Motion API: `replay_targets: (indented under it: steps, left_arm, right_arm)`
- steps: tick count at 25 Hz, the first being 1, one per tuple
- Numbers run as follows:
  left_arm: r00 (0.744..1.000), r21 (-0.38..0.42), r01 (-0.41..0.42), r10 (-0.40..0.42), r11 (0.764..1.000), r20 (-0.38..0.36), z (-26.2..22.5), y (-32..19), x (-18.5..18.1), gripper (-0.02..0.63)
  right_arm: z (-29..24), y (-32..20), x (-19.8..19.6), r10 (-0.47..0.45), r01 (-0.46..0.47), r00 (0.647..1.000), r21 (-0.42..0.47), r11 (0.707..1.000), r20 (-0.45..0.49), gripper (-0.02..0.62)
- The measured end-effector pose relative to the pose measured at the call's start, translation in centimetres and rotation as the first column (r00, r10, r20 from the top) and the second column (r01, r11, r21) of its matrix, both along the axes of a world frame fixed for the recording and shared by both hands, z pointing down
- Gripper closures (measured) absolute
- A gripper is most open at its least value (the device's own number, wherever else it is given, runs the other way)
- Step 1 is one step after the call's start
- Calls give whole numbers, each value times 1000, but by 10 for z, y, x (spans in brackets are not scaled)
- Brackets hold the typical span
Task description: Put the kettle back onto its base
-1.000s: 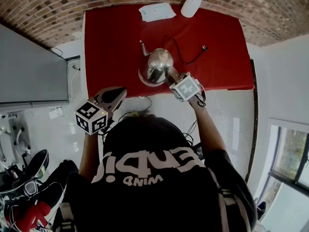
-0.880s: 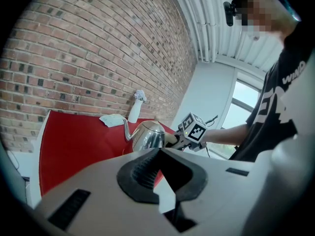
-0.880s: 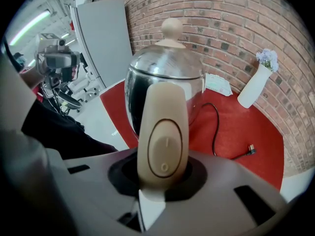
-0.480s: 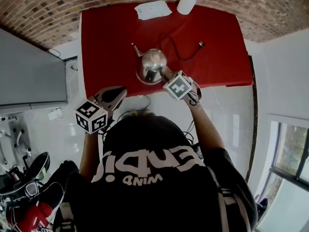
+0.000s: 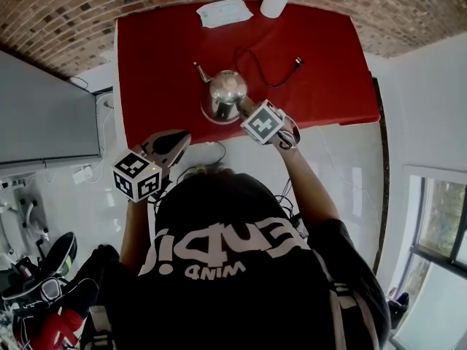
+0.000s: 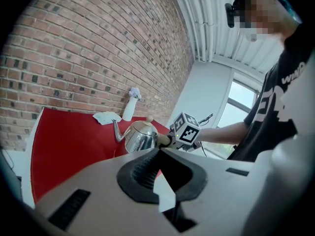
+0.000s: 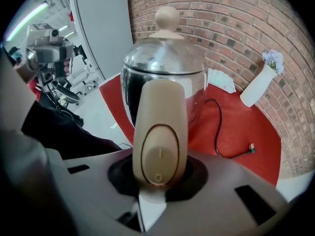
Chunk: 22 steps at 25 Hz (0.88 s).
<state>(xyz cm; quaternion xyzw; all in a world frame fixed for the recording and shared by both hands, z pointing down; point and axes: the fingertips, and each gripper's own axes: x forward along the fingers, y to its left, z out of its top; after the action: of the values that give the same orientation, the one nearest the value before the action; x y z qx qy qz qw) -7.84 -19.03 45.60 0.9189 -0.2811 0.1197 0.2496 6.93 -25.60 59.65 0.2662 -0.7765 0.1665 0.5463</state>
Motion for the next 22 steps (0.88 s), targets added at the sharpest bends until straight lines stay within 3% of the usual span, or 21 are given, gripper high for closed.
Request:
replay_targets:
  steps: [5,12,15,17,22]
  left_arm:
    - [1000,4,-7,7,1000,-1,-2,2,1,597]
    - [1000,8,-13,13,1000,-2,-4,4,-3,597]
    - [1000,9,-18,18,1000,-5,-4,4,-4,597]
    - [1000,8,-23,23,1000,-6,-4,5,-3,597]
    - [999,5,-33,33,999,-10,-2,9,-2,597]
  right_arm:
    - [-2,-6,-2,-24,24,1000,37,999,-4,523]
    - [-2,-1,5,1,-1,1000,18,1000,-3,513]
    - [1,4,2,8,-8,1000,-17,1000,29,458]
    - [1,3,2,38,-37,998,-12,999,44,345]
    - [0,5,5,73,-74,995,1,997,66,334]
